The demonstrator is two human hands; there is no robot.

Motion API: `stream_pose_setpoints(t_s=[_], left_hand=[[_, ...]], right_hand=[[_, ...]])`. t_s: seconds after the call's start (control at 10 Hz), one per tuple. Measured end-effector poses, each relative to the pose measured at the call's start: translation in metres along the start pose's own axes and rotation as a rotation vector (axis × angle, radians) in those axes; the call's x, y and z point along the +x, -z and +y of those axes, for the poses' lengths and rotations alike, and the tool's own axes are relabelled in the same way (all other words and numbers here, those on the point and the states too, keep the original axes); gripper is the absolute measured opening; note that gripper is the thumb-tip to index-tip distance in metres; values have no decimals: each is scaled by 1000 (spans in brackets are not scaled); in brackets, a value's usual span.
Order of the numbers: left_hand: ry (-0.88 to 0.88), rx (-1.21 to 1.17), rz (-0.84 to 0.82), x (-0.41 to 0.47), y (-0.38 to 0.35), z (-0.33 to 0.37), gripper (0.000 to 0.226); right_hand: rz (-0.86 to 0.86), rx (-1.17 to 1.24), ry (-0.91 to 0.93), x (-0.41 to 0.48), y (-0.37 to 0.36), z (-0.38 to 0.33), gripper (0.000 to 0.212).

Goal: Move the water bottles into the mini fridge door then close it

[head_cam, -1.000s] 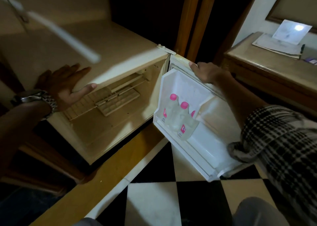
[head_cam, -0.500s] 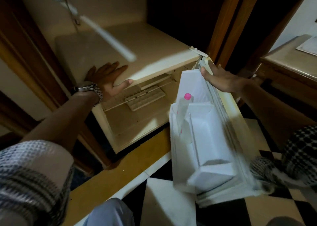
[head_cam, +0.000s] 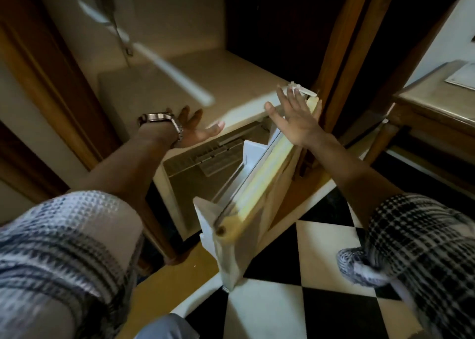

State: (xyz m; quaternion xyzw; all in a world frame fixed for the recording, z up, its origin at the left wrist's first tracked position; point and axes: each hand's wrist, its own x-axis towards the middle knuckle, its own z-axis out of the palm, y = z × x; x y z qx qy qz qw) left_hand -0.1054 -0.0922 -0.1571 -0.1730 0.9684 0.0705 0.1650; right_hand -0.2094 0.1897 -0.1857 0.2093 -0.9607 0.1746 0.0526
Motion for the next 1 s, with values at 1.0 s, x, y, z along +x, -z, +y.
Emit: stream_pose_setpoints(t_s=[1.0], left_hand=[[-154,340,213,-99,0,56,86]], right_hand=[[-183,-279,323,-59,97,-79,77]])
